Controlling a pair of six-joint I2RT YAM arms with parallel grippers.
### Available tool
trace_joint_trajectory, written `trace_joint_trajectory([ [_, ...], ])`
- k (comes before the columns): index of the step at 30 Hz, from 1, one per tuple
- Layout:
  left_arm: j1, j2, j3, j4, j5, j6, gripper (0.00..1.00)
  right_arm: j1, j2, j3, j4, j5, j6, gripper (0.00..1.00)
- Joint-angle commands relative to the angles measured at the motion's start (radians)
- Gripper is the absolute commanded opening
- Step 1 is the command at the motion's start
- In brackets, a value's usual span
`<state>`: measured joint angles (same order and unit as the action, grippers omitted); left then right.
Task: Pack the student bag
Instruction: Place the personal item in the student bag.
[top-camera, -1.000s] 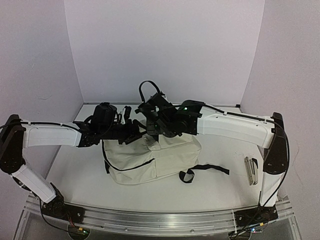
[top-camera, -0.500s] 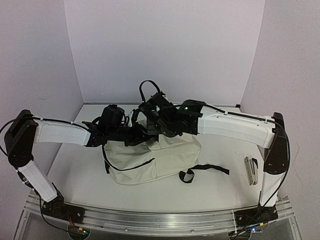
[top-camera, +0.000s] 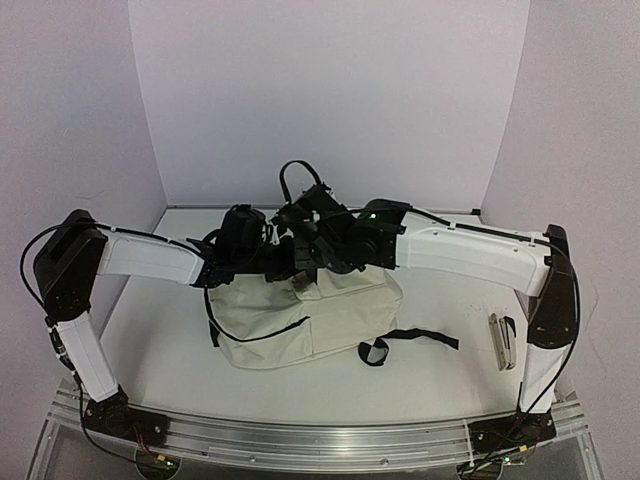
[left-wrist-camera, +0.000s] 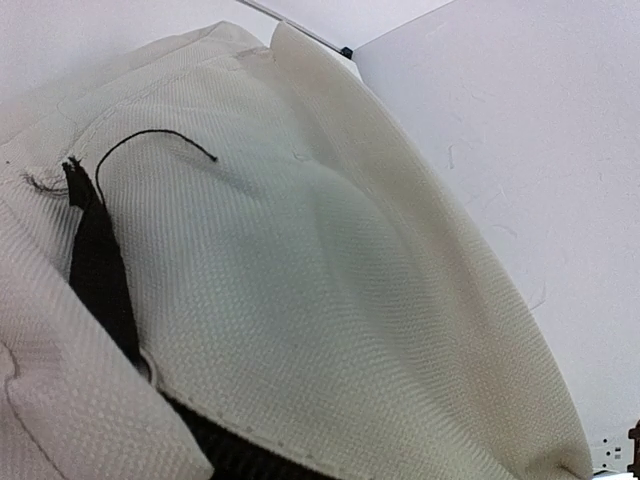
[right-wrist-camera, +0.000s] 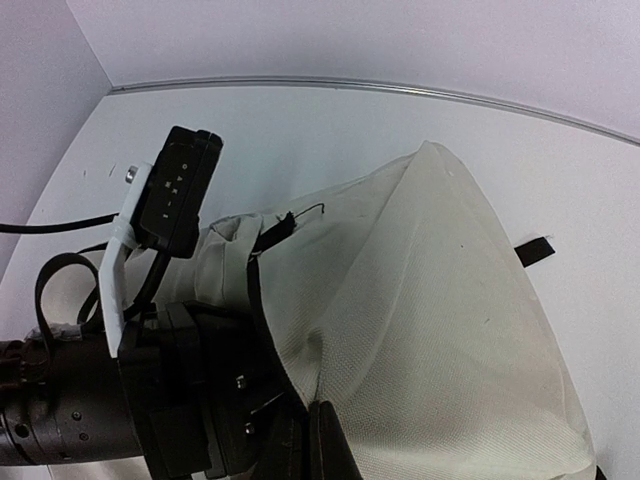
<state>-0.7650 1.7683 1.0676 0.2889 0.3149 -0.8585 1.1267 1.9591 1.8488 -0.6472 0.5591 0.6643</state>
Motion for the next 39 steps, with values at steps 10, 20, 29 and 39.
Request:
trace_joint_trajectory([
  [10,0.006,0.142,0.145,0.183,-0.087,0.048,0.22,0.009,-0.116,-0.031,0.118,0.017,0.061,0.0],
  [20,0.01,0.08,0.134,0.141,-0.085,0.105,0.29,-0.007,-0.148,-0.074,0.119,0.056,0.077,0.0],
  [29,0.01,-0.167,0.017,-0.086,-0.056,0.173,0.51,-0.052,-0.185,-0.1,0.119,0.04,0.063,0.04],
  [39,0.053,-0.4,-0.073,-0.418,-0.189,0.176,0.68,-0.059,-0.267,-0.127,0.138,-0.016,-0.04,0.57],
])
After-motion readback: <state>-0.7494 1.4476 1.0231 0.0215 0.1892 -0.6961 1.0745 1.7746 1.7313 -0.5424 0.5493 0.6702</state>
